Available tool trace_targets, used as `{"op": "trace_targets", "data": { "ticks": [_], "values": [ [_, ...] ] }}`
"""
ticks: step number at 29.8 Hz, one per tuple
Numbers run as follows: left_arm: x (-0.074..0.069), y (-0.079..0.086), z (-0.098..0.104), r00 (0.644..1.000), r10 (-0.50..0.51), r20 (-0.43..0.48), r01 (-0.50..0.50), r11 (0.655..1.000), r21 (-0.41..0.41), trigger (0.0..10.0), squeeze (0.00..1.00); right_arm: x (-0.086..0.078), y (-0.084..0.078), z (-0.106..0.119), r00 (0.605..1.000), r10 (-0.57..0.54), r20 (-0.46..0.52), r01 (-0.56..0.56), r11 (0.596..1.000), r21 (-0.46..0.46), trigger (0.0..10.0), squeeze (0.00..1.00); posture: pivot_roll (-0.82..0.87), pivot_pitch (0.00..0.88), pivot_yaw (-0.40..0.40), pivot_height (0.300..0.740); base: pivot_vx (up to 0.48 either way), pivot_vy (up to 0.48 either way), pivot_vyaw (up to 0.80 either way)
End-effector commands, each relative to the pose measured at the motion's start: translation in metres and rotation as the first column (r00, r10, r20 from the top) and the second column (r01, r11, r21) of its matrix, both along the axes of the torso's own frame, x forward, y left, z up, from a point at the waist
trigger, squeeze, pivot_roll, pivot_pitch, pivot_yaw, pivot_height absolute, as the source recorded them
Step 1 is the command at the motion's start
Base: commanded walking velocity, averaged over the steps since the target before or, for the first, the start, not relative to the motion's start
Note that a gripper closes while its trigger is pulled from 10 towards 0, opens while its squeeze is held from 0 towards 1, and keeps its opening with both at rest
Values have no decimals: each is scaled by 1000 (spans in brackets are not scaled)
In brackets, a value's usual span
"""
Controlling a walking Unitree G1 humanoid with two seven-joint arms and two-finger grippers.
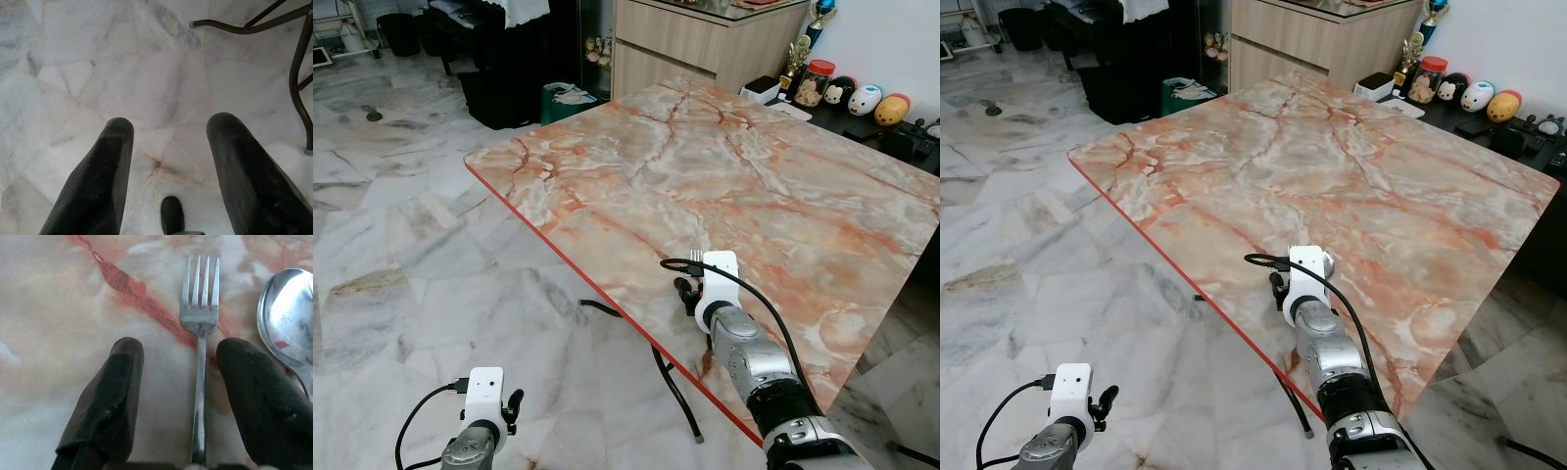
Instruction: Setting the table
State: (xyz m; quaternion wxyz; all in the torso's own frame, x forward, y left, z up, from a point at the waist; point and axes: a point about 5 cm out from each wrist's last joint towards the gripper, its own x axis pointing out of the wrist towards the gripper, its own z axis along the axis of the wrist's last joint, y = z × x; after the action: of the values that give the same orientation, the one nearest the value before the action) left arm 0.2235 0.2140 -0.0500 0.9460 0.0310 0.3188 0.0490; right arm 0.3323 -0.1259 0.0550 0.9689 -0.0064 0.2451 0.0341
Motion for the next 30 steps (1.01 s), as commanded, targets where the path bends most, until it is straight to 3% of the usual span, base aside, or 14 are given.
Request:
{"op": "trace_targets", "data": {
  "ticks": [1,11,12,13,14,30],
  "values": [
    [2,-3,0,1000,-9,2,9,1000,-2,10000,0,2,-4,0,1000,-12,-4,12,1000,-21,10000,0,-13,0,-53,740,0,0,0],
    [1,-4,0,1000,-8,1,8,1000,-4,10000,0,2,-6,1,1000,-15,4,16,999,-43,10000,0,-14,0,-55,740,0,0,0],
    [1,-4,0,1000,-8,0,8,1000,-4,10000,0,2,-6,1,1000,-15,3,15,999,-44,7059,0,-14,0,-55,740,0,0,0],
    [1,-4,0,1000,-8,0,8,1000,-4,10000,0,2,-6,1,1000,-15,3,15,999,-44,7059,0,-14,0,-55,740,0,0,0],
    [0,-4,-1,1000,-7,-1,7,1000,-4,10000,0,2,-6,0,1000,-15,3,15,999,-44,0,0,-14,0,-55,740,0,0,0],
    [-1,-4,-2,1000,-9,-10,9,1000,-3,10000,0,1,-6,0,1000,-12,0,12,998,-57,0,0,-13,0,-56,740,0,0,0]
  ]
}}
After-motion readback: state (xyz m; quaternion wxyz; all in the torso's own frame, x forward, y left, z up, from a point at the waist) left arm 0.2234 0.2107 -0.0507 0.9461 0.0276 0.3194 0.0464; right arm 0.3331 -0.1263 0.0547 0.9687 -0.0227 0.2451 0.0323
